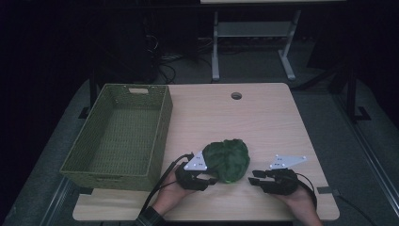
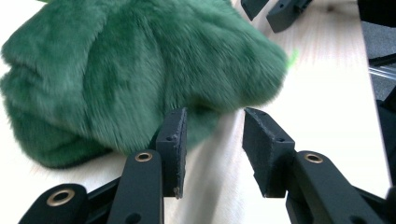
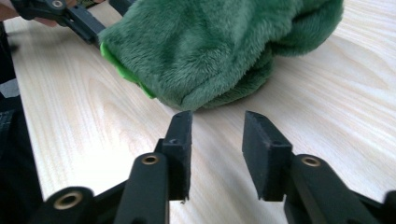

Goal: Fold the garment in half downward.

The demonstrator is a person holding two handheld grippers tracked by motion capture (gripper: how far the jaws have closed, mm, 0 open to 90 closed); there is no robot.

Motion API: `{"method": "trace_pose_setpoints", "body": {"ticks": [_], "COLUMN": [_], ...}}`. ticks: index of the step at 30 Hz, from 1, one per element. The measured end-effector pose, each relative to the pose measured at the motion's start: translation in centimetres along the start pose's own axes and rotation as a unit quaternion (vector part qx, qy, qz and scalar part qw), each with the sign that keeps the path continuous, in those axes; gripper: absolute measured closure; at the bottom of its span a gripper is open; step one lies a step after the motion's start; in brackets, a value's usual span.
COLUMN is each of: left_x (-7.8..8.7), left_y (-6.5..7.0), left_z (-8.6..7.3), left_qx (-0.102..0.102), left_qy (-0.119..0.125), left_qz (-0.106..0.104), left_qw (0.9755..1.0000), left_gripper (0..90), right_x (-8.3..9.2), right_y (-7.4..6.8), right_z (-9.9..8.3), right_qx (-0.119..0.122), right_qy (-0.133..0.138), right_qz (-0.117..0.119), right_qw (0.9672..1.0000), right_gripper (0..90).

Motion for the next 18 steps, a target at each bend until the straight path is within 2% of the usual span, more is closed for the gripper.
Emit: {"method": "trace_pose_setpoints", "body": {"ticks": [4,6,8,14,16,18], "left_x": [1.0,1.6,1.8,1.4,0.9,0.2], "left_y": [0.3,0.2,0.0,-0.8,-1.4,-2.3], "left_z": [0.3,0.8,1.5,3.8,4.1,3.8], "left_qx": [0.002,-0.001,0.005,0.007,0.015,0.019], "left_qy": [0.011,0.019,0.027,0.044,0.039,0.022], "left_qz": [0.003,0.005,0.003,0.012,0.015,0.028], "left_qw": [0.9999,0.9998,0.9996,0.9989,0.999,0.9992], "left_gripper": [60.5,68.1,76.4,85.9,88.5,89.5], "right_x": [0.6,0.8,0.9,0.6,0.0,-0.7], "right_y": [-0.1,-0.1,0.1,1.4,1.8,2.5], "right_z": [0.4,1.2,2.1,4.1,4.5,4.4], "right_qx": [0.003,0.007,0.009,0.007,0.005,0.002], "right_qy": [0.011,0.019,0.03,0.045,0.044,0.031], "right_qz": [-0.002,-0.006,-0.013,-0.035,-0.037,-0.042], "right_qw": [0.9999,0.9998,0.9994,0.9984,0.9983,0.9986], "right_gripper": [70.7,77.2,83.1,88.7,89.3,89.6]}}
Point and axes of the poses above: each handheld gripper's, and its own axes: x roughly backward along the jaws, z roughly out of its top, y roughly to its right, the point moved 10 cm from there along -x, roughly forward along the jaws, and after that the axes turned 1 degree about y, right-handed, at the moved point
